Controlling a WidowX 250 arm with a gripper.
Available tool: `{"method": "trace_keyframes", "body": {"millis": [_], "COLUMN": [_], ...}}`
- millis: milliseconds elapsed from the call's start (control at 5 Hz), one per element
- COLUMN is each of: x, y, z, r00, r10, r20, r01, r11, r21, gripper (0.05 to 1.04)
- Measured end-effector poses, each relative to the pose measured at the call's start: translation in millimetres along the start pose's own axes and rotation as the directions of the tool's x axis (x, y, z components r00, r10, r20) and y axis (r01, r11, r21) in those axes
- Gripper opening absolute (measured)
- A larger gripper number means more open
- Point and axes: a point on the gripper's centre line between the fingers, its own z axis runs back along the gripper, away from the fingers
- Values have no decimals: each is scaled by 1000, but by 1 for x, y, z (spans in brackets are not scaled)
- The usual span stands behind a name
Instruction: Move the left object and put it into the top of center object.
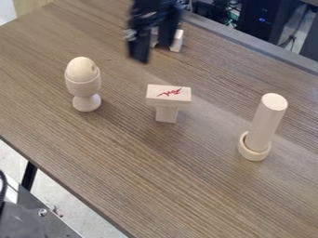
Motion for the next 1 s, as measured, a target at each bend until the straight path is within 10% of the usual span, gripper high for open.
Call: {"method": "trace_keyframes", "body": {"millis": [600,1000], "x": [72,79], "y": [49,41], "z": [7,0], "r00": [979,968], "r10": [200,234], "r20": [-44,-93], "r01": [-204,-245], "r11": [975,959], "r21": [-88,-139], "gripper": [999,999]}}
